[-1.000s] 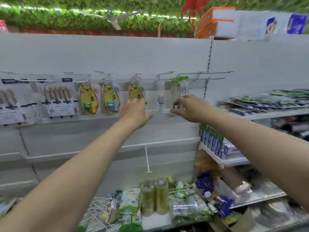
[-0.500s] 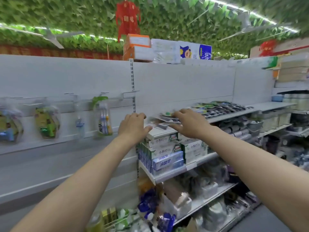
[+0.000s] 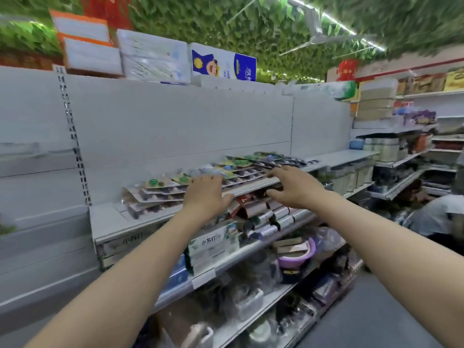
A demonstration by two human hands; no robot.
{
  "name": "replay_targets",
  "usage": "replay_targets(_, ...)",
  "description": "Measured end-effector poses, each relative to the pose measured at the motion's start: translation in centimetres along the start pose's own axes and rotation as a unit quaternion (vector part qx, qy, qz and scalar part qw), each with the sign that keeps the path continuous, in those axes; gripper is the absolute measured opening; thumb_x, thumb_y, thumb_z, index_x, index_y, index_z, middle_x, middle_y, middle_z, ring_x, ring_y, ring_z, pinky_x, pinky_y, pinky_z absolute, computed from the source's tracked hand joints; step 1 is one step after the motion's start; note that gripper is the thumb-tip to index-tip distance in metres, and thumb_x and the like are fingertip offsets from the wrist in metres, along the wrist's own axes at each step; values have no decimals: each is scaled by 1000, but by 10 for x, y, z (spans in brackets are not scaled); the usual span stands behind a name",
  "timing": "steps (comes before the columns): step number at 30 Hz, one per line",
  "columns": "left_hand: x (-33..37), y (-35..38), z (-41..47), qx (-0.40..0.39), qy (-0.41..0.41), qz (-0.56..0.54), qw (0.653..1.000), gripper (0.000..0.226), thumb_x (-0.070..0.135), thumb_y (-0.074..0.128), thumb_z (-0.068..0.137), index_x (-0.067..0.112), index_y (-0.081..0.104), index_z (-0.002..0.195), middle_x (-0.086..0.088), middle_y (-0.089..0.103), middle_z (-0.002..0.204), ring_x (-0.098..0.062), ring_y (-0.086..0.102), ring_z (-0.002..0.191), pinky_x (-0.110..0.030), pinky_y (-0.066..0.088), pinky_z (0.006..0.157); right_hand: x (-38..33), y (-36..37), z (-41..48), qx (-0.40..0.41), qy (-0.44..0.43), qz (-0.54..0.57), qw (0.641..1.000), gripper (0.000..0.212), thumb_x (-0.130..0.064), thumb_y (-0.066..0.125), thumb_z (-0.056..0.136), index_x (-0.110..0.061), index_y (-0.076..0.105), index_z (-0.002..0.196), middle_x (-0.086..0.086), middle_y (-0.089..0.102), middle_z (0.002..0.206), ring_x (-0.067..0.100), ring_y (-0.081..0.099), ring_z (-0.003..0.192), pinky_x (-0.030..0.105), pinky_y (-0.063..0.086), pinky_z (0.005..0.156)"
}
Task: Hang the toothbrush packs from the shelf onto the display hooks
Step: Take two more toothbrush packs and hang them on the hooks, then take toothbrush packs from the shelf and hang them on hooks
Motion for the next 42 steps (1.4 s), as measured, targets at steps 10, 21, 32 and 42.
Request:
replay_targets(10,84,107,193,8,26,-10,1000,54,53,53,93,16,52,132,-10,58,129,-31,51,120,-42,47,95,170,62,124,7,25,1,1000,58,-53,54,92,-25,46,142,3,51,141,25,51,126,44,49,97)
replay_targets(21,183,210,414,14,24,-31,999,54,53,54,93,19,51,135,-7,56,134,-30,47,126,-41,42,98,377,110,278,-4,42,22,999,53,-54,51,95,-24,48,140,3,52,140,24,51,125,43,48,98)
replay_targets(32,211,293,516,28,-146,-26,989,55,54,55,91,17,55,132,-10,62,126,-32,52,120,-44,49,92,535,162,395,-26,-34,88,995,52,-55,50,96,-24,52,137,2,55,138,23,51,126,41,44,102)
replay_targets(42,169,305,537,72,-292,83,950,62,63,49,92,12,57,128,-10,65,122,-34,43,122,-41,42,90,557,229,481,-95,-83,207,970,53,-60,51,93,-22,58,129,3,64,128,21,60,107,35,49,90)
Point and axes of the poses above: each hand's wrist, its own z-axis towards the middle knuckle, its own y-axis out of the palm, x = y × z, the point moved 10 cm from there along z, towards the middle knuckle
